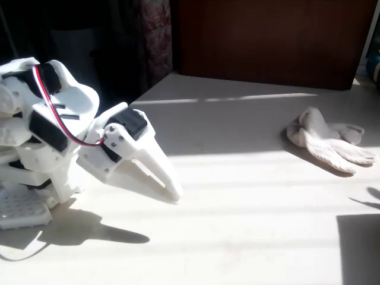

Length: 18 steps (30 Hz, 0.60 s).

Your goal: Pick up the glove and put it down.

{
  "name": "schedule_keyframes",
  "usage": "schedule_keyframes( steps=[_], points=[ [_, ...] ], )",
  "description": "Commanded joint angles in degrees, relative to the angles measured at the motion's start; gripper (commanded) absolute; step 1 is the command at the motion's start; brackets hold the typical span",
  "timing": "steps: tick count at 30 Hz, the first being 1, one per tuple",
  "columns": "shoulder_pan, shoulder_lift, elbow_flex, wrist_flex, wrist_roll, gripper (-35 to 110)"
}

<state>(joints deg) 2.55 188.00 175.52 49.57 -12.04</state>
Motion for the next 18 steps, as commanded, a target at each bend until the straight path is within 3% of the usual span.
schedule_keyframes(
  steps=[1,11,18],
  points=[
    [-0.26,0.26,0.7,-0.09,0.53,0],
    [-0.35,0.26,0.79,0.88,0.0,0],
    [-0.35,0.26,-0.62,11.95,0.0,0]
  ],
)
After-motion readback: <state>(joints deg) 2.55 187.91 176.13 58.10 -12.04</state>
